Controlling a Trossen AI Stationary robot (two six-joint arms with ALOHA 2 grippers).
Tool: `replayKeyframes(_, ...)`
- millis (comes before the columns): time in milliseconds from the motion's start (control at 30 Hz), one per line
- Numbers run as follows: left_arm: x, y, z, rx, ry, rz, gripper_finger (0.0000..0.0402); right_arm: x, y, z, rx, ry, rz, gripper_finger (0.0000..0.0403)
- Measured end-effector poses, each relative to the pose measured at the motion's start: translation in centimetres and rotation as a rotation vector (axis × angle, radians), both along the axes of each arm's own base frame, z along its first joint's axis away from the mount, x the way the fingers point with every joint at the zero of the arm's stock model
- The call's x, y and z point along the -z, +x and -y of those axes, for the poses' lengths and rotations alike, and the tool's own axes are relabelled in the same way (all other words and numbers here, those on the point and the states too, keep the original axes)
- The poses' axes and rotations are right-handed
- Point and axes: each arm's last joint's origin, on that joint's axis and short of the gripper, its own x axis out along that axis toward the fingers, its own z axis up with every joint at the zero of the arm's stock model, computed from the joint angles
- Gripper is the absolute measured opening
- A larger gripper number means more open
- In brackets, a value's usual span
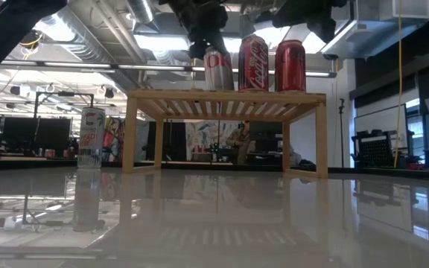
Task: Place canned beverage on shelf
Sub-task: Put the bottom red silver soda can on the shelf, then put the red silver soda can aligned with the other red silver soda can on the shelf
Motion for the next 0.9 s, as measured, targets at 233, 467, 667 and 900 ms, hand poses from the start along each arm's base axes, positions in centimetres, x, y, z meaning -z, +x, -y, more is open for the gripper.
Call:
replayKeyframes(233, -0.2, 0.3, 0.3, 0.032, 0.015, 0.024, 0.0372, 0.0, 0.0, 0.0, -0.005, -0.007, -0.002, 0.0012)
replayKeyframes(467, -4.2, -2.0, 2.1, -0.028, 0.153, 0.033, 0.0385, -2.4, -2.2, 0.1, -0.099, 0.029, -0.039, 0.0012)
replayKeyframes(667, -10.1, -7.3, 6.4, -0.057, 0.204, 0.177, 0.0386, -6.1, -6.6, 0.2, -0.105, 0.057, -0.239, 0.0012)
replayKeyframes(900, -12.2, -11.5, 10.9, -0.031, 0.136, 0.174, 0.0386, -6.0, -9.5, 0.9, 0.034, 0.137, -0.486, 0.0019)
